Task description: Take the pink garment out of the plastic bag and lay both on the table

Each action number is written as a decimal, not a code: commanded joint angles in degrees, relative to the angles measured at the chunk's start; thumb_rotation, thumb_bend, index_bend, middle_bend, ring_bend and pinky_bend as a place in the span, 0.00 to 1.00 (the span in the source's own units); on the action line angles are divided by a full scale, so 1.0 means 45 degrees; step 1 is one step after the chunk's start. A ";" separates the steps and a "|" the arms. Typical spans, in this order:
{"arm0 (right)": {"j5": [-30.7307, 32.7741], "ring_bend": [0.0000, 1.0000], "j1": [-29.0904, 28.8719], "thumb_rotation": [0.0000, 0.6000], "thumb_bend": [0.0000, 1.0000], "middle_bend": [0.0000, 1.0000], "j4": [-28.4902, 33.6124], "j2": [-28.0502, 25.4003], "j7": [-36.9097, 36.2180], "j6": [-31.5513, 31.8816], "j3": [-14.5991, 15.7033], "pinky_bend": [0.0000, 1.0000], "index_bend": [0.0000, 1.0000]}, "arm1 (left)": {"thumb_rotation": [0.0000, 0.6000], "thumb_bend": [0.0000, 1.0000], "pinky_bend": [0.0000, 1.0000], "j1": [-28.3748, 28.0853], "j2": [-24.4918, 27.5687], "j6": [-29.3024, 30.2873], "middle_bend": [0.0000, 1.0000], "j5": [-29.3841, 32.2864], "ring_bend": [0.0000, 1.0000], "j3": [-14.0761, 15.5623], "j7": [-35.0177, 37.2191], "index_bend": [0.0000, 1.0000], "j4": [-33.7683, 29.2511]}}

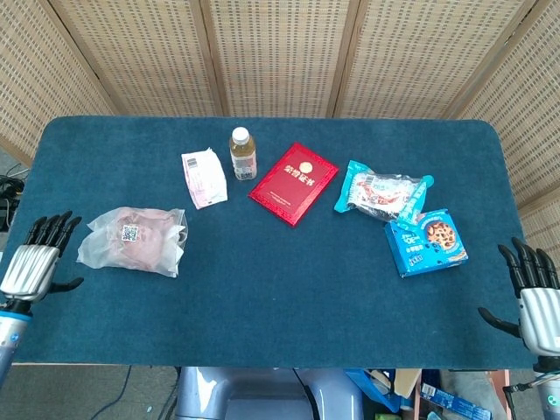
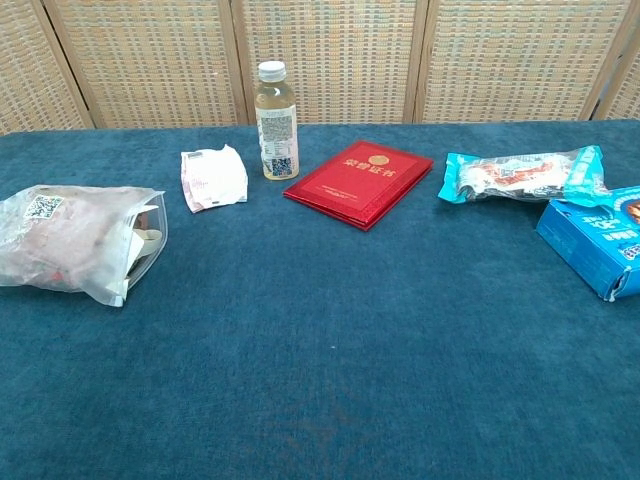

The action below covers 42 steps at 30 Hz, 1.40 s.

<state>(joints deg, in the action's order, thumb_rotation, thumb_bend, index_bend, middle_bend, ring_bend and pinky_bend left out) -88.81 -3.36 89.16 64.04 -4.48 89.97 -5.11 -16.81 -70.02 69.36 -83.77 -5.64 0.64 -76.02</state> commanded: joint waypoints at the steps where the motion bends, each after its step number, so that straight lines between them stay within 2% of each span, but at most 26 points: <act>1: 0.0106 0.00 -0.0075 1.00 0.00 0.00 -0.0051 0.0074 0.0090 -0.0145 -0.0026 0.00 0.00 | 1.00 0.12 0.00 -0.1344 -0.0774 -0.1765 0.00 0.0195 0.00 -0.0258 0.0594 0.00 0.1350; 10: 0.0351 0.00 -0.0160 1.00 0.00 0.00 -0.0129 0.0214 0.0296 -0.0398 -0.0067 0.00 0.00 | 1.00 0.12 0.00 -0.2600 -0.2354 -0.4261 0.00 0.1082 0.00 -0.0302 0.1032 0.00 0.3603; 15: 0.0467 0.00 -0.0181 1.00 0.00 0.00 -0.0159 0.0242 0.0347 -0.0472 -0.0098 0.00 0.00 | 1.00 0.12 0.00 -0.3019 -0.3091 -0.4642 0.00 0.0994 0.00 -0.0255 0.1641 0.00 0.4426; 26: 0.0789 0.00 -0.0267 1.00 0.00 0.00 -0.0205 0.0319 0.0539 -0.0754 -0.0169 0.00 0.00 | 1.00 0.12 0.00 -0.3912 -0.4145 -0.5191 0.00 0.0699 0.00 -0.0210 0.2707 0.00 0.5236; 28: 0.0809 0.00 -0.0284 1.00 0.00 0.00 -0.0196 0.0331 0.0571 -0.0787 -0.0173 0.00 0.00 | 1.00 0.12 0.07 -0.4068 -0.4325 -0.5408 0.00 0.0696 0.00 -0.0157 0.2757 0.00 0.5357; 30: 0.0813 0.00 -0.0298 1.00 0.00 0.00 -0.0188 0.0339 0.0610 -0.0811 -0.0169 0.00 0.00 | 1.00 0.15 0.24 -0.4188 -0.4538 -0.5533 0.03 0.0746 0.05 -0.0172 0.2889 0.00 0.5438; 31: 0.0813 0.00 -0.0302 1.00 0.00 0.00 -0.0181 0.0342 0.0619 -0.0820 -0.0167 0.00 0.00 | 1.00 0.18 0.34 -0.4203 -0.4642 -0.5491 0.10 0.0796 0.11 -0.0233 0.3055 0.02 0.5437; 33: 0.0820 0.00 -0.0312 1.00 0.00 0.00 -0.0167 0.0347 0.0651 -0.0837 -0.0166 0.00 0.00 | 1.00 0.25 0.47 -0.4196 -0.4975 -0.5161 0.26 0.0788 0.26 -0.0329 0.3407 0.17 0.5588; 35: 0.0837 0.00 -0.0309 1.00 0.00 0.00 -0.0157 0.0354 0.0663 -0.0847 -0.0161 0.00 0.00 | 1.00 0.34 0.58 -0.4179 -0.5302 -0.4833 0.44 0.0722 0.40 -0.0358 0.3719 0.45 0.5834; 37: 0.0846 0.00 -0.0312 1.00 0.00 0.00 -0.0141 0.0351 0.0647 -0.0856 -0.0164 0.00 0.00 | 1.00 0.40 0.65 -0.4183 -0.5557 -0.4613 0.54 0.0702 0.49 -0.0399 0.3907 0.58 0.6057; 39: 0.0852 0.00 -0.0301 1.00 0.00 0.00 -0.0126 0.0341 0.0620 -0.0850 -0.0159 0.00 0.00 | 1.00 0.41 0.67 -0.4141 -0.5896 -0.4224 0.57 0.0767 0.52 -0.0541 0.4130 0.62 0.6316; 42: 0.0720 0.00 -0.0317 1.00 0.00 0.00 -0.0020 0.0277 0.0483 -0.0889 -0.0085 0.00 0.00 | 1.00 0.41 0.67 -0.4041 -0.6125 -0.3552 0.58 0.0618 0.53 -0.0662 0.5426 0.63 0.6165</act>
<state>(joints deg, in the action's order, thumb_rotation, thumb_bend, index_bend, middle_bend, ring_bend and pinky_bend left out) -85.38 -4.75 88.92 65.40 -2.11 86.06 -5.62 -35.35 -96.53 50.96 -80.45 -8.05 21.10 -47.96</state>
